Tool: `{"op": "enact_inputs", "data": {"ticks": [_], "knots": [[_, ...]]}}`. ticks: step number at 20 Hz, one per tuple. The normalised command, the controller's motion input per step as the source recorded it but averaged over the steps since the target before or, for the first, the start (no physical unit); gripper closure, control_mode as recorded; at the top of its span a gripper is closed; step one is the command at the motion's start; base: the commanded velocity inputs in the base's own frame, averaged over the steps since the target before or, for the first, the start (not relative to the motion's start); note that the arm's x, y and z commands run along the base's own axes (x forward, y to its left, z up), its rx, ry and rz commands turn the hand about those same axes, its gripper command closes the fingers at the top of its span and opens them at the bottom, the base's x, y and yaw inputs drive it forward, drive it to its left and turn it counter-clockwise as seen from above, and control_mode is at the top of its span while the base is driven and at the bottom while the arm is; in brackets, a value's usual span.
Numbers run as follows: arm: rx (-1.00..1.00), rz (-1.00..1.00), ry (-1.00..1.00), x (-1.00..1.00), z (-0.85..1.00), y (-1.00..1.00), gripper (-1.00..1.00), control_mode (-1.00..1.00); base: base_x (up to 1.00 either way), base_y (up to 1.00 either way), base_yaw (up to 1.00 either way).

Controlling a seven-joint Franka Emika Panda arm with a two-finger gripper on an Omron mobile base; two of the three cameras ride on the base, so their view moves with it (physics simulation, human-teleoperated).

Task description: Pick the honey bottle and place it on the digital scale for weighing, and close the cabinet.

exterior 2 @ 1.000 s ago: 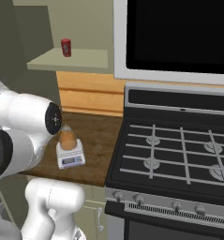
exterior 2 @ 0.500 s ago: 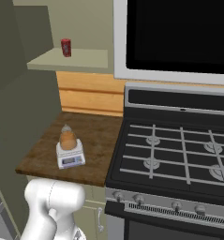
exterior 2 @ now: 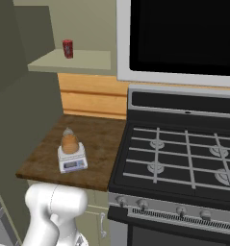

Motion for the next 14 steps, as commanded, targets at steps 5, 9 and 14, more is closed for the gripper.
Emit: {"op": "enact_inputs", "data": {"ticks": [5,9,14], "knots": [[0.14,-0.55,-0.29,0.0,-0.62,0.7,-1.0,-1.0,0.0,0.0,0.0],[0.18,-0.4,-0.14,0.11,-0.59,0.38,-1.0,-1.0,0.0,0.0,0.0],[0.37,-0.07,-0.01,0.29,-0.46,-0.05,-1.0,-1.0,0.0,0.0,0.0]]}}
